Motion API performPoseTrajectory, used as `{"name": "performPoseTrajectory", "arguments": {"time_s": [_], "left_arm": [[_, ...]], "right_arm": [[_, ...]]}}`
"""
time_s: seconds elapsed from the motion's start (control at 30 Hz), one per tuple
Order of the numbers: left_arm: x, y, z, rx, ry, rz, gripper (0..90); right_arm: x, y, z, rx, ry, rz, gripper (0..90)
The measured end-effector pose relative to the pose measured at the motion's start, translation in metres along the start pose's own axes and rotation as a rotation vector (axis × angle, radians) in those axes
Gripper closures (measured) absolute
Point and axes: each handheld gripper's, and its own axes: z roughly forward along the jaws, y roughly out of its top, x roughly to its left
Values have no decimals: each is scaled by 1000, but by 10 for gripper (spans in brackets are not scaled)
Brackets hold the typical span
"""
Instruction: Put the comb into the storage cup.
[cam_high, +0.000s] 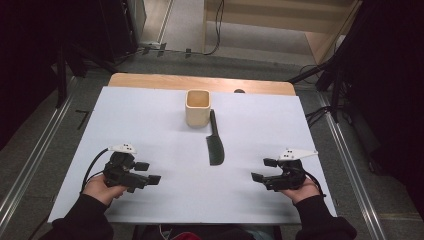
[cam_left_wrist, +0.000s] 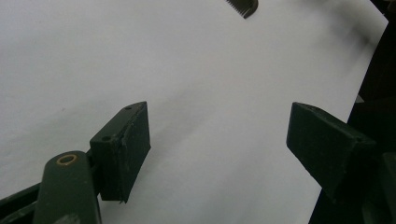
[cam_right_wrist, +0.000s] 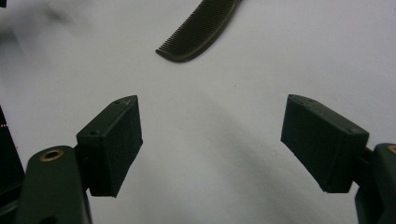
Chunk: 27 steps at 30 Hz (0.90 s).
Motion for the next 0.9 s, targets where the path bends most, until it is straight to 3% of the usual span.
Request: {"name": "performPoseTrajectory", "arguments": {"time_s": [0.9], "left_arm": [[1, 0, 1, 15, -7, 9, 221]], "right_arm": [[-1, 2, 3, 1, 22, -3, 189]]}}
